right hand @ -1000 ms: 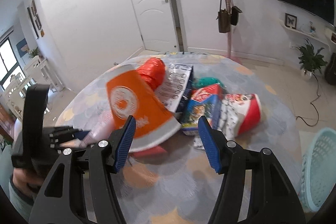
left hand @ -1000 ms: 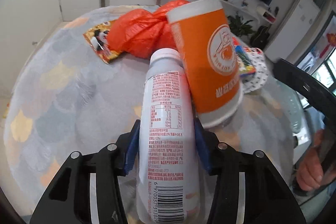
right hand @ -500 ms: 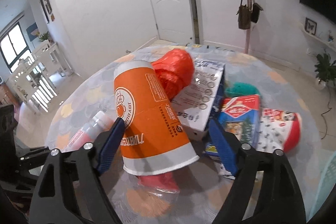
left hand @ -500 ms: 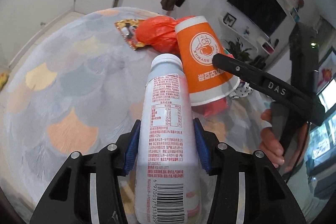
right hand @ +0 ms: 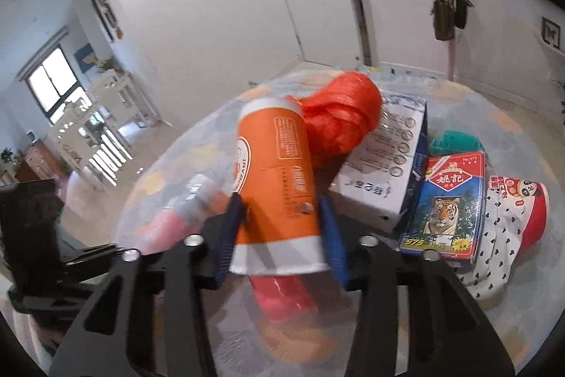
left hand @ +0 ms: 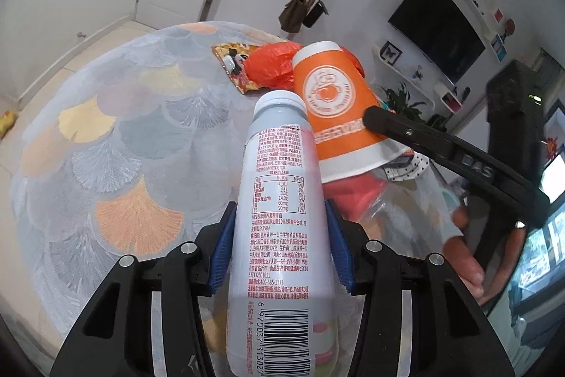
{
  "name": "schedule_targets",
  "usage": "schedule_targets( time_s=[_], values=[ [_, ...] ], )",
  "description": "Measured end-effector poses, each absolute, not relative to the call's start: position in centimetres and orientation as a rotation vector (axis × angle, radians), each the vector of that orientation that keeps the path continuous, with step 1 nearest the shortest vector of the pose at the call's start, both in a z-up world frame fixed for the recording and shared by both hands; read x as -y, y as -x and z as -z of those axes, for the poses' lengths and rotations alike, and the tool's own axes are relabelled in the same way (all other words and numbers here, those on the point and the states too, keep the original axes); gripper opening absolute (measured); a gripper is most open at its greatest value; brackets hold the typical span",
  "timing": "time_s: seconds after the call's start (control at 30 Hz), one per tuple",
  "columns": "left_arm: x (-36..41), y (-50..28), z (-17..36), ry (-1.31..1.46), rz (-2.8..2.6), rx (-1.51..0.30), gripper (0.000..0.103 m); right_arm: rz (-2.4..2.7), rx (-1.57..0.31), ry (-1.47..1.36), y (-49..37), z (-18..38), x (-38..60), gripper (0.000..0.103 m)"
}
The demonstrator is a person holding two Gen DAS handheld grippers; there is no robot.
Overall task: Collect trash
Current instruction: 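Lift both held items and carry them over the blue basket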
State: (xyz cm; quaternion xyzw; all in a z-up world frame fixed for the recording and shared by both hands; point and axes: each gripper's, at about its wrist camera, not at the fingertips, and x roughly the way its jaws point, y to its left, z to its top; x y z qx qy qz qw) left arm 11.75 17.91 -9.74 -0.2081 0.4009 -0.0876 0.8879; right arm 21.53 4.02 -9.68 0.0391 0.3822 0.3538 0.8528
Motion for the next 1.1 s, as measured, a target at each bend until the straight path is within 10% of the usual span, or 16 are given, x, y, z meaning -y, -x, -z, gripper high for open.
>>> schedule_targets(
  time_s=[0.67,1.1],
  values=[
    [-21.5,-10.4,9.5,0.470,0.116,-0.772,0.047,-0.689,-0.986,-0.069,-23.6,11.2,-11.6,0.044],
    [-19.3,-9.8,4.5,0.445,0.170,-0.655,0.047,-0.710,-0.767,-0.174,-20.4,5.0,-5.8,0.038]
  ],
)
